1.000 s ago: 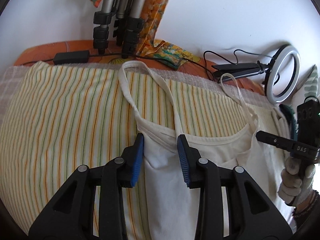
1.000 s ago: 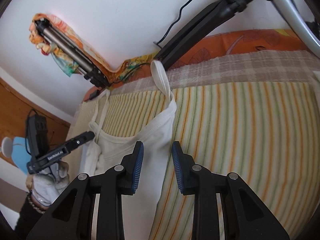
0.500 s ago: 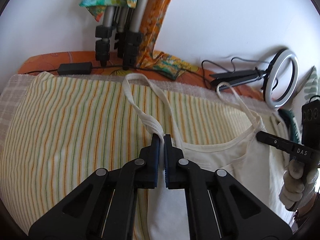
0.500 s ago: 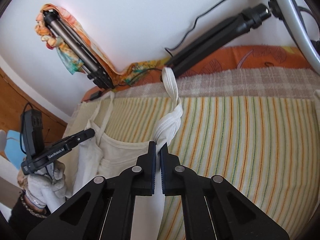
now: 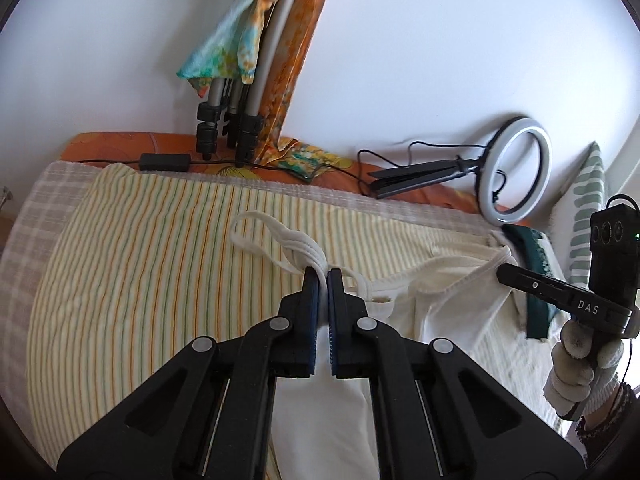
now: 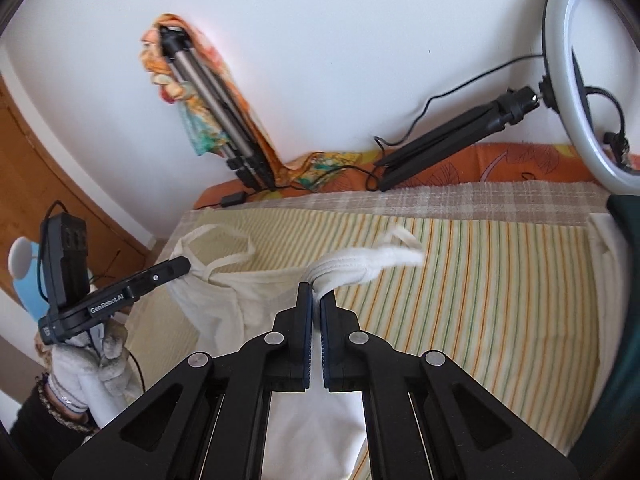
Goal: Fold small clothes
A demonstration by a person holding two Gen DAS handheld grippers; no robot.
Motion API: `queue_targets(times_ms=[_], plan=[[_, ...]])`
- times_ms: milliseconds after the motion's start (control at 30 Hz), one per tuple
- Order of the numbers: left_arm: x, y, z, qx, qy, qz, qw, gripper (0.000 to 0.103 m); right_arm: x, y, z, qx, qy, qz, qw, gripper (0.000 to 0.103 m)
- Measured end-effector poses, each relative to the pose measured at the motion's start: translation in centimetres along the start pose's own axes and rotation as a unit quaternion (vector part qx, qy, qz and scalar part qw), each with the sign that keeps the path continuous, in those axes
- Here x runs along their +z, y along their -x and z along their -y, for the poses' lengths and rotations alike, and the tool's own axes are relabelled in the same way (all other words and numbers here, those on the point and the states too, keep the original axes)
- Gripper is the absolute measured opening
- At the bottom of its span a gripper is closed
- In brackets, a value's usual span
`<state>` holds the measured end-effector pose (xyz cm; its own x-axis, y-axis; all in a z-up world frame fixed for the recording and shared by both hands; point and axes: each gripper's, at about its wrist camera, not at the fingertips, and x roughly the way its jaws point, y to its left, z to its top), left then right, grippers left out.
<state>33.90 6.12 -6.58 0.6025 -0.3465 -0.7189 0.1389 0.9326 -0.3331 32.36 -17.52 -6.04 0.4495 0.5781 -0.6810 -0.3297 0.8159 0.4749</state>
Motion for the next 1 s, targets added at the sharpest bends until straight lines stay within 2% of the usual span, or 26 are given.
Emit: queue_targets(times_ms=[267,567,733,1000], plan=[[-3.6,4.8,1.1,-0.003,-0.002,0.0,1.0,0.002,-4.3,4.8,-1.9,-0.005,0.027,0.003,1.0,0.002],[-10.2,8.7,2.1,0.003,-0.011,-0.011,0.9999,0.002,-10.2,9.1,-5.4,-0.022,0.068,-0.005,0.997,0.002],[-13.6,9.7,1.8,0.01,-0.01,-0.019,0.9997,0.002,-13.8,10.0,-6.2,-0.032,0.077,-0.017,0.996,0.002],[-18.0,9.6,1.4,0.031,-0.017,-0.042,0.9985,0.002,-18.6,9.2,-7.8,-0.07,0.135,-0.044,0.987,0.002]])
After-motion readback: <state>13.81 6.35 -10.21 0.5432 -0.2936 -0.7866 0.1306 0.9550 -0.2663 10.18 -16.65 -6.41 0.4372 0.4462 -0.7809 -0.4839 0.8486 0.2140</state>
